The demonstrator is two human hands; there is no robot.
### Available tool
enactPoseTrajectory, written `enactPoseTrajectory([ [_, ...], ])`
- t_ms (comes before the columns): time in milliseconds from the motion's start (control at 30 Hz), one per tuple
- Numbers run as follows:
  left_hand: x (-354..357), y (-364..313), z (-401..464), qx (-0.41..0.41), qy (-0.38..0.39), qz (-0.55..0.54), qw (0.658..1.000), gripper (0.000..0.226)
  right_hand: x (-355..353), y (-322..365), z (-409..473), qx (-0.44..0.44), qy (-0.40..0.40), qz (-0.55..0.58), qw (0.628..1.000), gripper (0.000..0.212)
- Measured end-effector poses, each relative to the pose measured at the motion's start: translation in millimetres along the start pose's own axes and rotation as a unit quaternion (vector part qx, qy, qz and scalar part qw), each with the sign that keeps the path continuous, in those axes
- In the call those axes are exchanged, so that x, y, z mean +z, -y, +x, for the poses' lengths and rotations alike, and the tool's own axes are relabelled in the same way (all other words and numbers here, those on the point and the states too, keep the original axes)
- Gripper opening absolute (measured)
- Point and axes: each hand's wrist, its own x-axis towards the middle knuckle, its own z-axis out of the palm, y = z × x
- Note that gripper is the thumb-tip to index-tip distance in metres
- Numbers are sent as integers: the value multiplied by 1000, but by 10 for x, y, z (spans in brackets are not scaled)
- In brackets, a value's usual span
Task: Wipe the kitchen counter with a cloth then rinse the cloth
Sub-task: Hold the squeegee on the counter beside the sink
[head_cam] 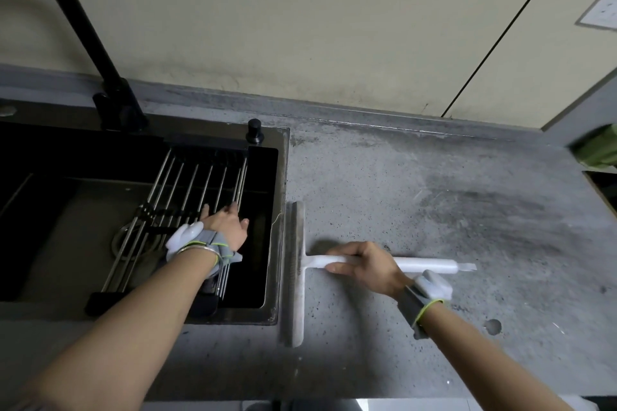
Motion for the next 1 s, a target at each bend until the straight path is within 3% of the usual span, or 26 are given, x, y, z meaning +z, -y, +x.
enactPoseTrajectory([
  [233, 118, 26, -31, 27, -12, 43, 999, 68, -560, -510, -451, 66, -74, 8, 995, 31],
  [333, 165, 52, -71, 35, -1, 22, 999, 70, -678, -694, -632, 72, -85, 14, 994, 39],
  [467, 256, 46, -158, 39, -7, 0, 999, 71, -621, -771, -712, 80, -76, -4, 994, 30],
  [767, 311, 107, -135, 43, -17, -16, 999, 66, -282, -489, -461, 48, -37, -48, 997, 17],
  [1000, 305, 107, -115, 48, -11, -16, 999, 66, 55, -56, -196, 6, -2, -50, 999, 28],
])
